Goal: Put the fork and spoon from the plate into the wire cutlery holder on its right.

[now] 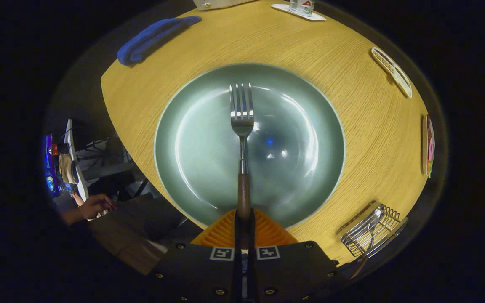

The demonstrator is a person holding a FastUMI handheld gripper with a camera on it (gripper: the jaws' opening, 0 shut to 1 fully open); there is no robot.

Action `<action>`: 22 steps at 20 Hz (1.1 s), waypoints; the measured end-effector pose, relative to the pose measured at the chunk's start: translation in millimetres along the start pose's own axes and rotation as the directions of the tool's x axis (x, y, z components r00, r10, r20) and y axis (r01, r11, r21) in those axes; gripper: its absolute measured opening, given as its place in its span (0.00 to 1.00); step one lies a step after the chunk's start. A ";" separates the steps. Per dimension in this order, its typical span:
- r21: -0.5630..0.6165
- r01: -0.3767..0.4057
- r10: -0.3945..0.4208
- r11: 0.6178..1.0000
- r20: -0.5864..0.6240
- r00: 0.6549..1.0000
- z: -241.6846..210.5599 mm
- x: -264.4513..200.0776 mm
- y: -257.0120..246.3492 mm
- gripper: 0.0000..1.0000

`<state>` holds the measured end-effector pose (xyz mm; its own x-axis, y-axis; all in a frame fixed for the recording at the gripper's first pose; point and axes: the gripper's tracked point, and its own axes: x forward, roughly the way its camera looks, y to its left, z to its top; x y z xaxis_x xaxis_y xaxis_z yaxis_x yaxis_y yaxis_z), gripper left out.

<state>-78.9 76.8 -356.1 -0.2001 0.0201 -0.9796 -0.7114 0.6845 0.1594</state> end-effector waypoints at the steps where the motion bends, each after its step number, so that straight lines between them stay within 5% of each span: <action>1: 0.005 -0.011 0.011 1.000 0.012 1.000 0.7 -2.7 2.3 0.05; 8: 0.079 -0.166 0.164 0.983 0.036 0.986 -6.6 -36.5 6.4 0.05; 22: 0.041 -0.038 0.041 0.998 -0.088 0.995 -96.8 -138.7 -77.7 0.05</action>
<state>-61.1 -49.8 -220.7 -0.2877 -0.0161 -0.9576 -0.6753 0.7124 0.1909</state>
